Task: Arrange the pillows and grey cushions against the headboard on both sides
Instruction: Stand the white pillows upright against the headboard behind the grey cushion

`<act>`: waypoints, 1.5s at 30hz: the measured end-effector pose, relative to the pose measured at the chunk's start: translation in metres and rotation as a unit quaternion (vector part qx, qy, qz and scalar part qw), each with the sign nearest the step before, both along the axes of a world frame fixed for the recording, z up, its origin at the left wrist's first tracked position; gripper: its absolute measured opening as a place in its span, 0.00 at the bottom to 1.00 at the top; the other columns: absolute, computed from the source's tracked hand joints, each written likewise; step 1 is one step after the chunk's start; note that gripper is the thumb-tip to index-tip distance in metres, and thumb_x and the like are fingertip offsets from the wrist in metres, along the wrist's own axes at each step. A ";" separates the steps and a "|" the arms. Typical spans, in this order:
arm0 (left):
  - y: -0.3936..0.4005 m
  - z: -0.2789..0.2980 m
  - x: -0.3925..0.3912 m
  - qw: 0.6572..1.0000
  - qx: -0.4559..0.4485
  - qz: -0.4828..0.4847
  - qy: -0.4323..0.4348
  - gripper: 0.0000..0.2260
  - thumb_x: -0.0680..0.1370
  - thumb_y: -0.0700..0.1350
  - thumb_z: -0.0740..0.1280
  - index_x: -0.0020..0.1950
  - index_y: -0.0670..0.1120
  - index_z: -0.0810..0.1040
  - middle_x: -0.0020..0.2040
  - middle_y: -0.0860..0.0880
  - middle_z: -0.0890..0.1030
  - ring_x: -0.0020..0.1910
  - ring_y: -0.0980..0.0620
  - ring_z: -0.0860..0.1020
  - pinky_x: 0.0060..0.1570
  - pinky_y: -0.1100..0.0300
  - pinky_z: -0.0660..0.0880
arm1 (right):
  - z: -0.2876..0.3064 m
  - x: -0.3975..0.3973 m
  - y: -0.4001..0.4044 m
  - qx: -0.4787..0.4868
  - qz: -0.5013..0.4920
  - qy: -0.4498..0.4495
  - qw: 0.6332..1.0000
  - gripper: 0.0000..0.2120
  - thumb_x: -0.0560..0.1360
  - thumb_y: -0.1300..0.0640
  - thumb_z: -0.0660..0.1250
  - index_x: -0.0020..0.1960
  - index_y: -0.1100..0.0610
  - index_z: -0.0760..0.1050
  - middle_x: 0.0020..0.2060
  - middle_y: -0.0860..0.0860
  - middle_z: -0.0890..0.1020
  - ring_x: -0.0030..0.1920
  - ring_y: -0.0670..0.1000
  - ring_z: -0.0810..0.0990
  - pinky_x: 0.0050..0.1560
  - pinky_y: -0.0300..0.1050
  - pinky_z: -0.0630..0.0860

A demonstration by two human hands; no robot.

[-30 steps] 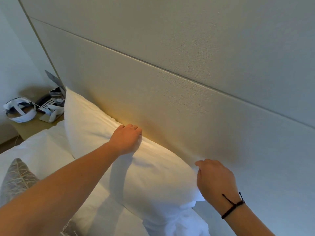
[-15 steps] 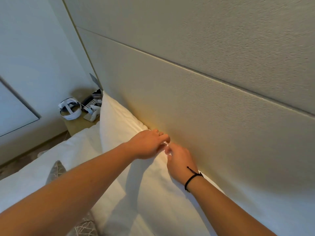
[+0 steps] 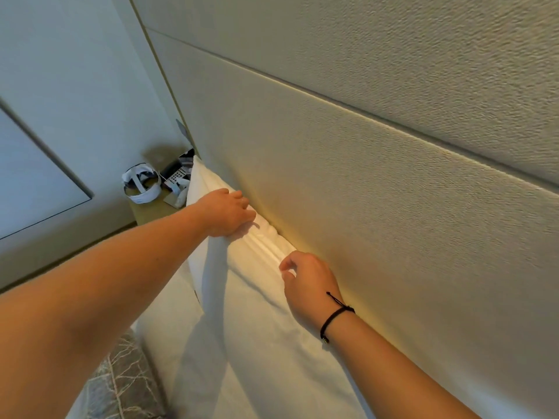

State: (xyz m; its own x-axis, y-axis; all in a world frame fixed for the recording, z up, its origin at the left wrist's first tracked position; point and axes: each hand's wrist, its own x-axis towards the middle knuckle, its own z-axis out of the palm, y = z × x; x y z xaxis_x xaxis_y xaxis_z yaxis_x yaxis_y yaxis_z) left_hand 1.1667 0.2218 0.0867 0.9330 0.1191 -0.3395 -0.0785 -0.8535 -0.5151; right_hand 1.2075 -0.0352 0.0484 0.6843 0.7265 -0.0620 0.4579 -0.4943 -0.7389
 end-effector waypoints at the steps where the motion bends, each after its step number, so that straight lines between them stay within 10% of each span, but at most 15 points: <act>1: 0.006 0.003 0.001 1.000 0.028 0.008 0.001 0.15 0.80 0.53 0.63 0.67 0.55 0.71 0.59 0.50 0.75 0.59 0.49 0.72 0.53 0.55 0.69 | -0.001 0.000 0.002 0.006 0.005 -0.007 1.000 0.11 0.77 0.61 0.61 0.47 0.46 0.78 0.48 0.43 0.78 0.46 0.47 0.76 0.42 0.40 0.72; 15: 0.039 0.004 0.042 0.888 -0.131 0.279 -0.340 0.12 0.80 0.43 0.59 0.55 0.47 0.82 0.49 0.41 0.82 0.49 0.37 0.79 0.40 0.52 0.69 | 0.011 0.020 -0.012 0.047 0.053 -0.207 0.976 0.14 0.72 0.70 0.63 0.45 0.52 0.80 0.38 0.47 0.80 0.40 0.52 0.75 0.37 0.48 0.74; 20: 0.019 -0.035 0.043 0.841 -0.128 0.315 -0.422 0.11 0.81 0.46 0.58 0.47 0.46 0.79 0.42 0.44 0.80 0.43 0.40 0.79 0.37 0.52 0.69 | 0.017 0.015 -0.010 0.012 0.039 -0.293 0.955 0.21 0.53 0.76 0.62 0.29 0.53 0.59 0.25 0.47 0.61 0.27 0.49 0.60 0.26 0.37 0.43; 23: 0.014 -0.057 0.036 0.855 -0.193 0.353 -0.326 0.12 0.81 0.52 0.57 0.60 0.49 0.73 0.53 0.44 0.80 0.55 0.41 0.78 0.54 0.45 0.71 | 0.004 0.010 -0.008 -0.041 0.034 -0.295 0.954 0.21 0.55 0.77 0.62 0.29 0.53 0.59 0.25 0.49 0.62 0.27 0.50 0.60 0.26 0.37 0.41; 28: 0.010 -0.061 0.029 0.867 -0.231 0.398 -0.192 0.31 0.79 0.65 0.55 0.78 0.54 0.56 0.80 0.50 0.55 0.80 0.44 0.47 0.74 0.34 0.45 | -0.013 0.008 -0.010 -0.170 0.064 -0.251 0.951 0.14 0.70 0.72 0.57 0.44 0.57 0.75 0.45 0.54 0.77 0.42 0.54 0.72 0.28 0.43 0.56; 33: -0.036 -0.051 0.016 0.888 -0.308 0.311 -0.138 0.28 0.77 0.68 0.54 0.71 0.55 0.69 0.76 0.53 0.65 0.79 0.44 0.53 0.72 0.32 0.43 | 0.003 0.000 -0.032 -0.135 0.072 -0.265 0.952 0.06 0.74 0.63 0.63 0.44 0.56 0.79 0.46 0.51 0.78 0.45 0.55 0.76 0.44 0.45 0.72; 38: -0.080 -0.037 -0.022 0.921 -0.352 0.162 -0.051 0.26 0.78 0.69 0.50 0.73 0.62 0.66 0.75 0.55 0.68 0.76 0.51 0.61 0.75 0.43 0.44 | 0.007 -0.024 -0.080 -0.184 0.070 -0.244 0.949 0.30 0.74 0.28 0.45 0.42 0.50 0.74 0.40 0.46 0.75 0.42 0.51 0.70 0.45 0.48 0.68; 45: -0.079 -0.009 -0.045 0.971 -0.237 0.030 0.022 0.24 0.80 0.59 0.60 0.75 0.63 0.60 0.77 0.57 0.64 0.77 0.52 0.58 0.75 0.47 0.54 | 0.004 -0.047 -0.113 -0.248 0.053 -0.220 0.942 0.20 0.78 0.34 0.53 0.50 0.50 0.72 0.46 0.47 0.75 0.48 0.52 0.73 0.47 0.47 0.65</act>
